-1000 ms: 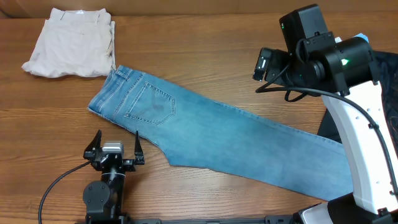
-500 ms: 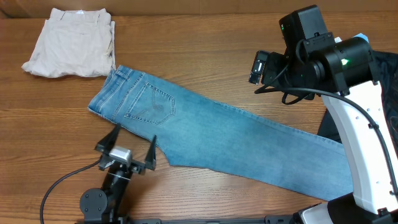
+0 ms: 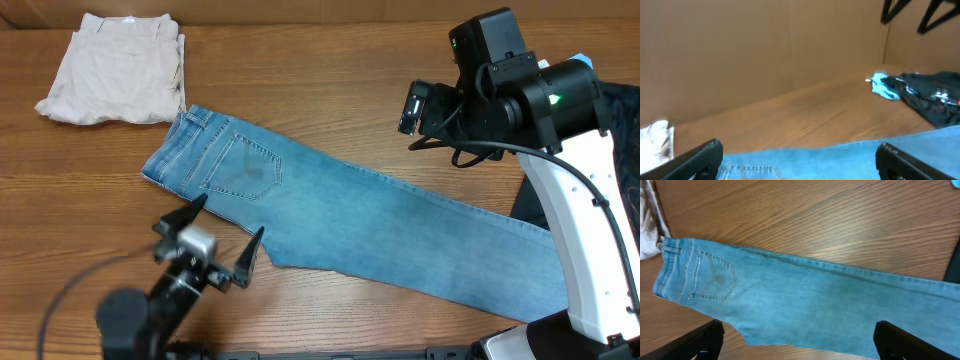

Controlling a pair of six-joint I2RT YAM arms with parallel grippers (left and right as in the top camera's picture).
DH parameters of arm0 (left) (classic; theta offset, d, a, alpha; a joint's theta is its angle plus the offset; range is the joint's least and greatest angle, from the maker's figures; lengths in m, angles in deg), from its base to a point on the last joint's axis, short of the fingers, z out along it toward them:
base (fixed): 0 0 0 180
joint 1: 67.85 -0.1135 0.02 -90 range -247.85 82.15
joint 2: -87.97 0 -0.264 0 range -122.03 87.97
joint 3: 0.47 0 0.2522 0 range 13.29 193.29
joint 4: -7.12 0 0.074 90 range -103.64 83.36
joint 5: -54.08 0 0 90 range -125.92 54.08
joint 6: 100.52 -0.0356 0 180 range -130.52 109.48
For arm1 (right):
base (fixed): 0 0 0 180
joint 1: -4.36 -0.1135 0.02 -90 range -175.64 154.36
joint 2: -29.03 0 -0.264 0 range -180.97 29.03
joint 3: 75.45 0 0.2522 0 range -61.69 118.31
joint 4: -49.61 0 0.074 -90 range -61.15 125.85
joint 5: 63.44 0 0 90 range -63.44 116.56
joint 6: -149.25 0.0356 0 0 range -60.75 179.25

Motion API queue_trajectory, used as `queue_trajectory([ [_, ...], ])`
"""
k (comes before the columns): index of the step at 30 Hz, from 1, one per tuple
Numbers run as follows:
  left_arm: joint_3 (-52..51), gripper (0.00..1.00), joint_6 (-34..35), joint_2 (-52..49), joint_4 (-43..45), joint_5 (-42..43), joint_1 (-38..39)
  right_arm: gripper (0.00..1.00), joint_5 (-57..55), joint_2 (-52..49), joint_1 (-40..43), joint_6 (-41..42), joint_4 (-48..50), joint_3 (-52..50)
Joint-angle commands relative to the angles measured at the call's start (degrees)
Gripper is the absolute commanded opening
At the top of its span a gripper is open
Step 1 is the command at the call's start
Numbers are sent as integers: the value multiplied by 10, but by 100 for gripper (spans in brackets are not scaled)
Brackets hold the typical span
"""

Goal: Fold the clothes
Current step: 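Release the jeans with the right gripper and reach left gripper to waistband, then grasp the jeans waistband with the left gripper and pull it leftward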

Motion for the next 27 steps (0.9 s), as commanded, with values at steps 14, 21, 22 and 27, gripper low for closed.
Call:
queue_trajectory([
  [14,466,100,-116,-560,-379,-148,-7,100,5,4,2,-1,-10,-1],
  [21,472,100,54,-683,-360,-143,-88,100,5,4,2,-1,-12,-1],
  [22,472,100,56,-697,-361,-141,-95,100,5,4,2,-1,-10,-1],
  [27,471,100,59,-785,-351,-150,-132,100,5,4,2,-1,-4,-1],
])
